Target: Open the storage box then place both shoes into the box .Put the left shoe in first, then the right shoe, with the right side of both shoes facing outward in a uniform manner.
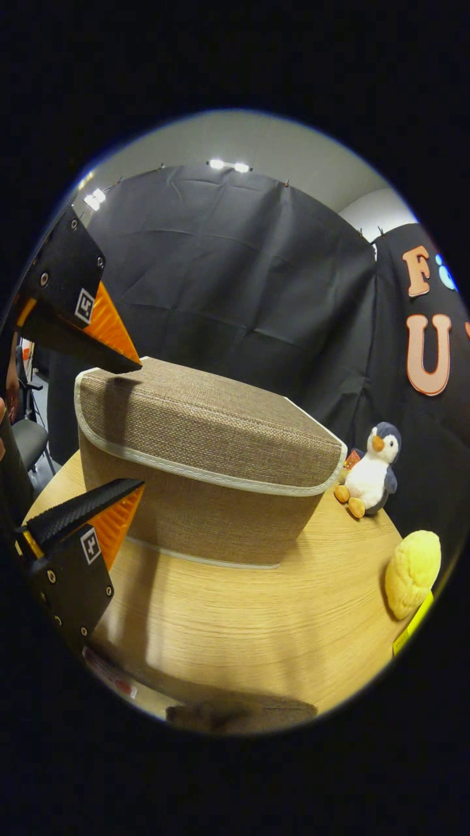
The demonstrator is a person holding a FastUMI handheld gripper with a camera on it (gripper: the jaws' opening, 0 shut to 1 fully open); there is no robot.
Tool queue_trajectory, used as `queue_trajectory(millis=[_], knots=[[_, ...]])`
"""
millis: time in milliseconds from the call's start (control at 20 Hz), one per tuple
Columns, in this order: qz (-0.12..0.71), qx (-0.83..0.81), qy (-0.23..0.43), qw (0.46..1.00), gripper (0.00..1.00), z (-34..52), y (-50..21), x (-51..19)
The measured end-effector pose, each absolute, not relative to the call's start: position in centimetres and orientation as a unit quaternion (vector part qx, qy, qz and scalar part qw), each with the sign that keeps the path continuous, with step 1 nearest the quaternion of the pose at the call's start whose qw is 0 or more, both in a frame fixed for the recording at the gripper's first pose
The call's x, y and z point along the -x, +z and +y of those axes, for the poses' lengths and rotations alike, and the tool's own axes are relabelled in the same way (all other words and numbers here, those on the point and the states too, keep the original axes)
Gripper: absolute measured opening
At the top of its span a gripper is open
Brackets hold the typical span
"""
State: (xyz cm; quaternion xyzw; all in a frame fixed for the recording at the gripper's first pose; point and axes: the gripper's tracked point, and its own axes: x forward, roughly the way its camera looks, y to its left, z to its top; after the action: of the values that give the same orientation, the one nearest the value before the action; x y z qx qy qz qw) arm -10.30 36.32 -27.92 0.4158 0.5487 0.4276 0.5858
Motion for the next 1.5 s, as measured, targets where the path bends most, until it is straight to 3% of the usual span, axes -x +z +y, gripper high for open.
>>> queue_trajectory(millis=[400, 700, 900, 950, 1150, 1350, 1500], knots=[[0.535, -0.474, 0.434, 0.549, 0.95, 36.5, -26.3, 10.0], [0.516, -0.523, 0.427, 0.527, 0.8, 34.6, -24.1, 8.9], [0.47, -0.562, 0.433, 0.524, 0.59, 34.0, -20.9, 7.2], [0.47, -0.56, 0.435, 0.526, 0.5, 34.1, -20.6, 7.3], [0.46, -0.555, 0.442, 0.534, 0.33, 35.6, -18.4, 6.3], [0.435, -0.537, 0.454, 0.562, 0.22, 37.4, -15.5, 5.2], [0.423, -0.527, 0.457, 0.578, 0.19, 38.9, -13.4, 4.3]])
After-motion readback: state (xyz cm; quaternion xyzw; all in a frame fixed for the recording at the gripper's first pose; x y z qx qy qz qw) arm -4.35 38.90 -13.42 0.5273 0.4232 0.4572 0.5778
